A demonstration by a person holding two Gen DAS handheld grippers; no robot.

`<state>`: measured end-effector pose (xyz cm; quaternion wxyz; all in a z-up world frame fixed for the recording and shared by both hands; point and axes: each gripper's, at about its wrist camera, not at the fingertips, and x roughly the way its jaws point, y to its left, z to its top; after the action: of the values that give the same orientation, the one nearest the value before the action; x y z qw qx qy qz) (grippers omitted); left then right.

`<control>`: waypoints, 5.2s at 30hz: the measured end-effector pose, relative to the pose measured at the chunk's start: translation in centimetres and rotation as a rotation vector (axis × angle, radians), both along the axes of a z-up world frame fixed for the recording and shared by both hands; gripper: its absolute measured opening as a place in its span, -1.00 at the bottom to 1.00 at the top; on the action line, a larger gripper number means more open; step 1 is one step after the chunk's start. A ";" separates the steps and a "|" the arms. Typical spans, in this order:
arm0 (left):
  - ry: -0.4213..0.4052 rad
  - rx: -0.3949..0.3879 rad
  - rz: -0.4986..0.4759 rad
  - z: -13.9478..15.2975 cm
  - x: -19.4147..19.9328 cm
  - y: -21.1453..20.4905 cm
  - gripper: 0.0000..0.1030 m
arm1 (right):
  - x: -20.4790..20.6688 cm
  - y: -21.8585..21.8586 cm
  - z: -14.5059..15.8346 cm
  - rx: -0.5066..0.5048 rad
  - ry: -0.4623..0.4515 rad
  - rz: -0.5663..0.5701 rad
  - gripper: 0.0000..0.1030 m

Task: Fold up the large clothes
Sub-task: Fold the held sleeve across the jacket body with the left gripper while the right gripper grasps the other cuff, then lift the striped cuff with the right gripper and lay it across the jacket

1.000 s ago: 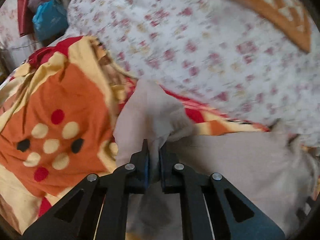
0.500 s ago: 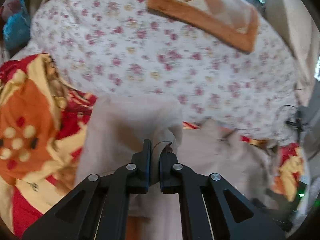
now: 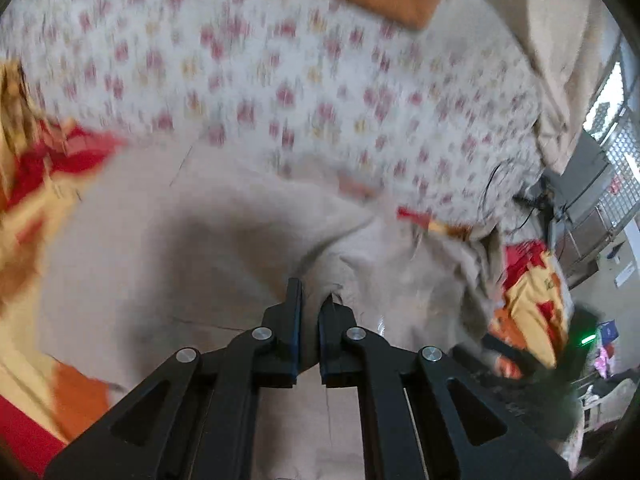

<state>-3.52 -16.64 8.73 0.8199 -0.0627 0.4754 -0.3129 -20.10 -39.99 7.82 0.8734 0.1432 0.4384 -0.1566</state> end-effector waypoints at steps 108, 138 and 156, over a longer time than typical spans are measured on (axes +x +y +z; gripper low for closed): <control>-0.182 0.553 0.213 -3.9 1.1 2.4 0.40 | 5.0 -4.1 -3.6 -0.193 0.146 0.166 0.07; -0.180 0.483 0.225 -1.7 -1.1 2.1 0.43 | -2.6 -23.8 -5.9 0.005 0.067 -0.303 -0.14; -0.224 0.437 0.254 0.8 -1.9 4.1 0.43 | -9.2 -15.2 23.6 -0.301 -0.566 0.121 -0.68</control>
<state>-5.41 -12.57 9.57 0.8940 0.0916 0.4263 -0.1027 -29.32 -55.16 31.41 0.9797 0.0237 0.1578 -0.1213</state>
